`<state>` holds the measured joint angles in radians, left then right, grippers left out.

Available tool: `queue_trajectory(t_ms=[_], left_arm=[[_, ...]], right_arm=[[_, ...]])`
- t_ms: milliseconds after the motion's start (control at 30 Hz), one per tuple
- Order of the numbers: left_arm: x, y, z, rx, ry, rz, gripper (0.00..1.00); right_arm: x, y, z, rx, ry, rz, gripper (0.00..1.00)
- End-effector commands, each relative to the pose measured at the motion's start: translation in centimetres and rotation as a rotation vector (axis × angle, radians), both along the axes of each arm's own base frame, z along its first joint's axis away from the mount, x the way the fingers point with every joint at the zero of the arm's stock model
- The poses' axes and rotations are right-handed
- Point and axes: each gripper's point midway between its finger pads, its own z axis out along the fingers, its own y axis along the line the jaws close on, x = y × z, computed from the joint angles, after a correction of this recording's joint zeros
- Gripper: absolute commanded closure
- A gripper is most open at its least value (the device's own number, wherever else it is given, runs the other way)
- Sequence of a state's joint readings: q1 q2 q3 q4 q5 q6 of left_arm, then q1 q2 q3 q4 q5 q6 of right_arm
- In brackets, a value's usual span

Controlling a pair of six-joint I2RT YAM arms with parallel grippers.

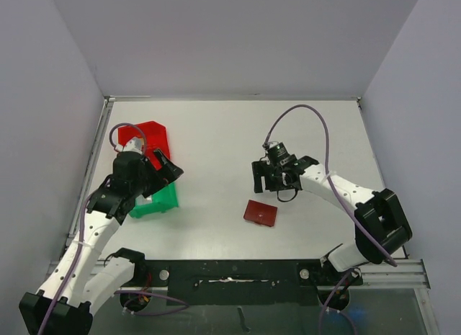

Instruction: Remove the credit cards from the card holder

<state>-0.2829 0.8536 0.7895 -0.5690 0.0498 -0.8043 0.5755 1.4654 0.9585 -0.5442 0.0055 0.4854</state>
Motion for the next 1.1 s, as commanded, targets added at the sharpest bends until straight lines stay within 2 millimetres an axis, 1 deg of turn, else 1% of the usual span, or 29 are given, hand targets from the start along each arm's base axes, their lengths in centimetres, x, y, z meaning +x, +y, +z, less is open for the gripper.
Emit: queue_trajectory(t_ms=[0,133,200,267,400,467,533,667,700,767,833,867,900,933,967,1067], left_arm=[[0.8,-1.5,2.3,-0.044,-0.087,-0.070,0.10],[0.5,-2.3,1.4,-0.057,-0.055,-0.119,0.10],[0.5,-2.3,0.9,-0.056,-0.034,-0.121,0.09],[0.6,-2.2,0.6,-0.051,-0.027,-0.111,0.09],[1.0,-1.9,0.5,-0.044,-0.027,-0.080,0.09],[1.1,-1.7,0.2,-0.041,-0.019,-0.068,0.09],[1.2,-1.6,0.0,-0.040,-0.013,-0.054,0.09],[1.5,-1.1,-0.5,-0.033,-0.004,-0.012,0.10],[1.8,-0.7,-0.6,-0.027,0.004,0.020,0.09],[2.4,0.6,-1.2,0.007,0.052,0.120,0.09],[3.5,2.1,-1.2,0.050,0.076,0.229,0.09],[3.9,2.4,-1.3,0.056,0.092,0.261,0.09],[4.6,3.1,-1.3,0.074,0.097,0.314,0.09],[5.2,3.4,-1.1,0.081,0.095,0.346,0.10],[5.7,3.6,-1.3,0.085,0.099,0.371,0.09],[6.7,4.6,-2.3,0.077,0.121,0.463,0.11]], right_arm=[[0.2,-1.2,-1.3,-0.069,0.045,-0.073,0.22],[-2.1,0.3,-3.3,-0.038,0.107,-0.036,0.25],[-3.2,1.4,-3.8,-0.032,0.118,-0.007,0.26],[-4.2,2.9,-3.8,-0.022,0.116,0.034,0.27],[-5.8,6.6,-2.7,0.010,0.084,0.150,0.29],[-5.8,7.8,-1.8,0.009,0.049,0.191,0.29],[-5.2,8.3,-0.7,-0.002,0.011,0.197,0.29],[-3.4,8.5,2.0,-0.015,-0.095,0.181,0.27],[-3.0,8.4,2.7,-0.014,-0.123,0.168,0.27],[-2.3,7.9,4.0,-0.015,-0.177,0.133,0.26],[-1.9,7.5,5.0,0.001,-0.217,0.099,0.25],[-1.9,7.3,5.4,0.013,-0.233,0.082,0.25],[-1.9,7.1,5.8,0.023,-0.243,0.067,0.25],[-1.9,6.9,6.1,0.034,-0.252,0.053,0.25],[-2.0,6.7,6.6,0.048,-0.260,0.039,0.25],[-2.4,6.0,7.1,0.060,-0.270,0.013,0.24]])
